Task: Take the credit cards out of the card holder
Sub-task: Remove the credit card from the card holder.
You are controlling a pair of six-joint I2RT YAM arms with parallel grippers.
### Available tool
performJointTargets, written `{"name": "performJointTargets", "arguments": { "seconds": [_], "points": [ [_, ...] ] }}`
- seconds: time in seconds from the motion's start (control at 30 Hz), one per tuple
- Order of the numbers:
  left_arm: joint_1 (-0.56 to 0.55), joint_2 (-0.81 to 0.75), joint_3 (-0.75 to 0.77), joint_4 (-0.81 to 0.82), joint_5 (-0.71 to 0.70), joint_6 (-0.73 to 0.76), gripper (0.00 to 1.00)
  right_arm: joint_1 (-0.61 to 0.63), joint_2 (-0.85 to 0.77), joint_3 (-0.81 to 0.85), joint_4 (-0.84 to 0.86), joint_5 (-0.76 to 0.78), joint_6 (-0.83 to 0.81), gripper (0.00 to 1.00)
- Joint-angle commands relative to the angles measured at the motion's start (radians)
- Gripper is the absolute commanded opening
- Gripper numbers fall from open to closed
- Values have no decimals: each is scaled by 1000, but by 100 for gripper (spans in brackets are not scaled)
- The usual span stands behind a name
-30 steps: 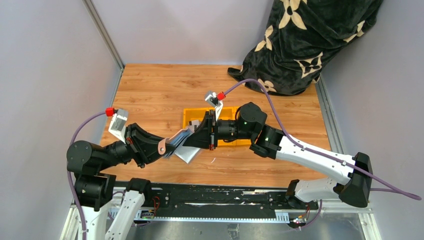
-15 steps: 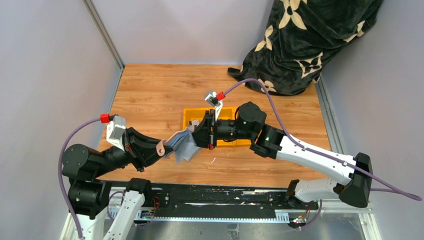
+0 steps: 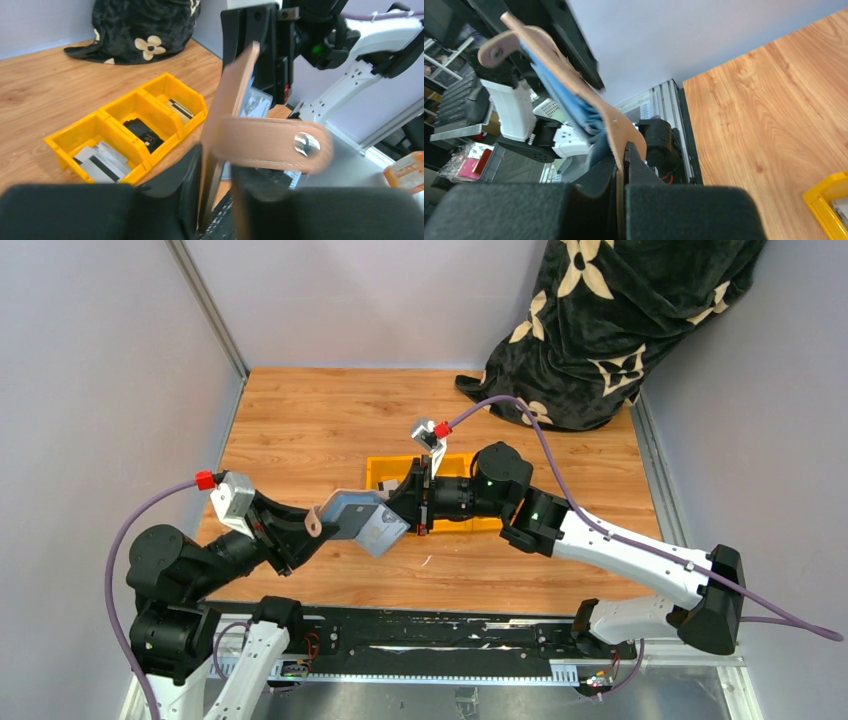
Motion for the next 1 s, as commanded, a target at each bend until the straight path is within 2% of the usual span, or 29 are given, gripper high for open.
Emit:
{"name": "performJointTargets", "arguments": {
  "seconds": [0.0,0.07,0.13,0.3,0.43,0.57,0.7,0.83,0.9,0.97],
  "points": [
    [-3,-3,-32,-21,66,-35,39,-2,-33,21,137,-44,16,0],
    [-3,-5,-45,21,123,-75,53,-2,-35,17,135,-49,15,0],
    [-3,2,-54,24,137,-75,58,-2,-35,18,136,-60,18,0],
    [-3,25,-59,24,154,-77,57,-2,-27,40,127,-107,23,0],
    [-3,29,-63,133,188,-180,53,-1,-22,51,113,-132,20,0],
    [-3,39,-59,201,199,-230,44,0,-19,45,100,-149,17,0],
    [-3,49,-52,200,202,-230,23,1,-37,25,80,-148,8,0],
    [-3,50,-57,223,226,-253,8,-2,-70,16,7,-120,-26,0],
    [-3,53,-57,229,238,-258,3,-6,-87,13,-20,-110,-37,6],
    [-3,56,-58,239,252,-268,0,-17,-99,24,-82,-113,-58,19]
  ]
}}
